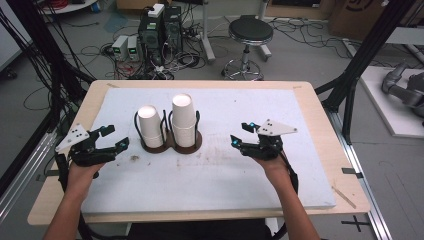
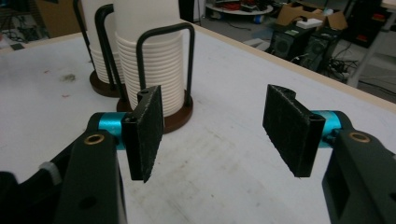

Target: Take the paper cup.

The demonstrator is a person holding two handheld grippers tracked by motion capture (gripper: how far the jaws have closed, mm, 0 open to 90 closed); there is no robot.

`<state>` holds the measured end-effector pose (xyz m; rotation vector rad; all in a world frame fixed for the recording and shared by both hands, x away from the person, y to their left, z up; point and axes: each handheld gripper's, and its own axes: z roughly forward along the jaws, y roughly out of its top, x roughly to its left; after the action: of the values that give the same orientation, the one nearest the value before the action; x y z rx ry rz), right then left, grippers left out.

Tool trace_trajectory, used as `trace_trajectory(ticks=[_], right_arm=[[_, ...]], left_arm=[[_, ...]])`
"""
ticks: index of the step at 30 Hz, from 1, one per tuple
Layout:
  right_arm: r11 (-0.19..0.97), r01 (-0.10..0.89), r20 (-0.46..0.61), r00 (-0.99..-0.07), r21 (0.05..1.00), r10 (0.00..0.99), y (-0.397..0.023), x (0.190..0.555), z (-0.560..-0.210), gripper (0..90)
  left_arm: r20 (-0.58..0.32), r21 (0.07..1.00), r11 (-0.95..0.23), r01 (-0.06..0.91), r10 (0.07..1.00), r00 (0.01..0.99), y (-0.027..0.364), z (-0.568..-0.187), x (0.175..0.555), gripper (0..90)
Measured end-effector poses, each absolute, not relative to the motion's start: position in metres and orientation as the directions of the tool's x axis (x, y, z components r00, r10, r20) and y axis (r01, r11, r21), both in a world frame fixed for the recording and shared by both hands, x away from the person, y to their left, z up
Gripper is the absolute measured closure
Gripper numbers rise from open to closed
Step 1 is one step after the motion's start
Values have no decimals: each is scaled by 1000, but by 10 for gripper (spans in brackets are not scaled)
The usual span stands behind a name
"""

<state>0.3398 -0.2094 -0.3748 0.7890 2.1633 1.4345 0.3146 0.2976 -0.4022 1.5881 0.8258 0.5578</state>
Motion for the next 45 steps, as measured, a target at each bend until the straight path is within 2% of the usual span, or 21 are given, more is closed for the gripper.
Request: trace_trajectory(ticks=[14, 19, 22, 23, 27, 32, 45], right_arm=[[366, 182, -50, -838, 913, 543, -150, 353, -367, 517], [365, 166, -42, -866, 916, 498, -129, 355, -368, 636], [363, 145, -54, -873, 920, 485, -118, 354, -369, 740], [372, 132, -65, -880, 919, 471, -111, 354, -371, 801], [381, 103, -87, -889, 919, 450, -97, 351, -374, 870], [381, 95, -85, -899, 920, 429, -80, 353, -378, 900], [375, 87, -90, -898, 923, 430, -37, 353, -384, 900]], left_arm=[[-99, 979, -38, 201, 772, 628, 300, -401, 315, 212], [-102, 979, -34, 200, 773, 627, 301, -401, 314, 212], [-99, 979, -35, 199, 773, 627, 302, -400, 314, 212], [-100, 979, -34, 199, 773, 626, 302, -400, 314, 212], [-101, 980, -32, 198, 774, 625, 303, -400, 314, 212], [-98, 979, -37, 198, 772, 628, 302, -400, 314, 212], [-102, 981, -25, 194, 779, 619, 304, -398, 315, 212]])
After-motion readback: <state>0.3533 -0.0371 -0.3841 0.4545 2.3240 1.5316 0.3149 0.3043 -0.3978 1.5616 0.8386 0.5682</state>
